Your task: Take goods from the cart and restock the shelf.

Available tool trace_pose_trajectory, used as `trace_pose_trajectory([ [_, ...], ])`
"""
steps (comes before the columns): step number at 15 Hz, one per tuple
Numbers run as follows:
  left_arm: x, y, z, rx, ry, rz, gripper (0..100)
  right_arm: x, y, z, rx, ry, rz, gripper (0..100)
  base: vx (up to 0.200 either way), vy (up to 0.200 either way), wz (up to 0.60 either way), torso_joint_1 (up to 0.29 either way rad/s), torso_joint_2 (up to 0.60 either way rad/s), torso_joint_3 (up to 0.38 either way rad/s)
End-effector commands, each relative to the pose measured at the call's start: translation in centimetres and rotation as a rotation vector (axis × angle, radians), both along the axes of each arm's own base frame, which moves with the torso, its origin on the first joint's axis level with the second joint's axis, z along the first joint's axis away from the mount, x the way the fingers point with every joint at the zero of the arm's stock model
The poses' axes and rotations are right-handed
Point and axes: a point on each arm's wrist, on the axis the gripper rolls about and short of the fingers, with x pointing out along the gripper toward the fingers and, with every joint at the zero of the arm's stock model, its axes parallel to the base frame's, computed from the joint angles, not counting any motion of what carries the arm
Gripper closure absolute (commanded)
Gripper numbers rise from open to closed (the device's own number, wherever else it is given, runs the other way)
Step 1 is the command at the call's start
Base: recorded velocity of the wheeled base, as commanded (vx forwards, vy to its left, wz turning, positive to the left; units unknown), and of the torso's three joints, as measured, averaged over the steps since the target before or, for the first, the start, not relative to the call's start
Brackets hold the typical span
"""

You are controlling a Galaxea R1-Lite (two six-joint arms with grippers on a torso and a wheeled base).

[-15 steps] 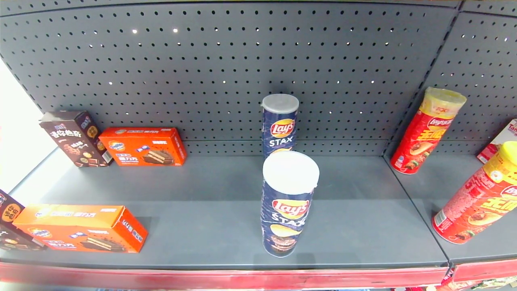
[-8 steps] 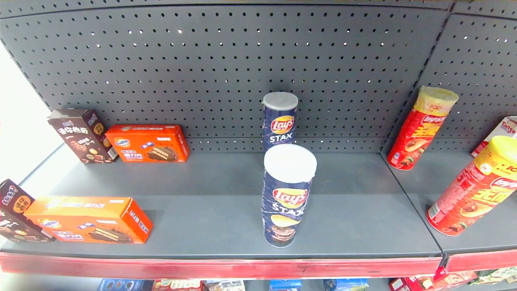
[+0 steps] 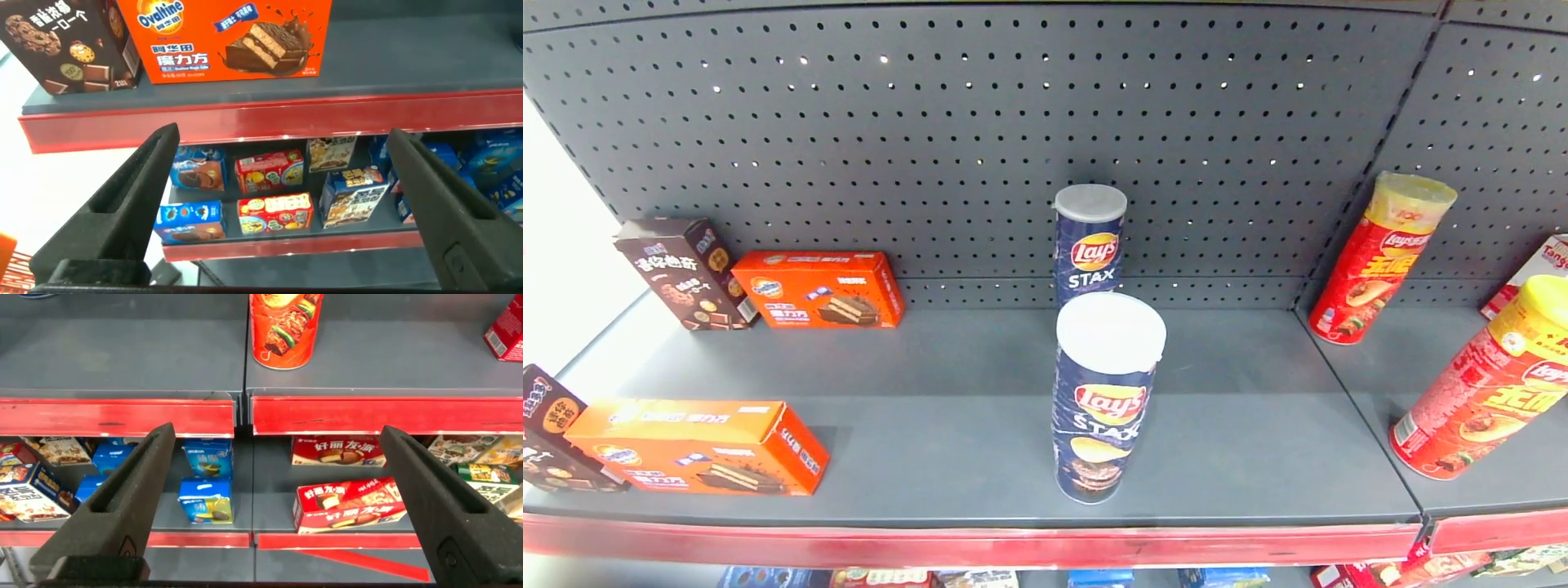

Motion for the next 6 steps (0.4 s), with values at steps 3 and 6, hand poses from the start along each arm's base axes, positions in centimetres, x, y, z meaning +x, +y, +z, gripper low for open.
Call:
trace_pose_trajectory([
  [3, 0.0, 0.0, 0.0, 0.0, -0.001, 0.0, 0, 0.01, 0.0, 0.0, 0.0, 0.001, 0.0, 0, 0.0, 0.0, 0.0, 0.0, 0.0, 0.0],
  [6, 0.0, 0.0, 0.0, 0.0, -0.001, 0.0, 0, 0.02, 0.0, 0.01, -0.003, 0.003, 0.0, 0, 0.0, 0.0, 0.0, 0.0, 0.0, 0.0],
])
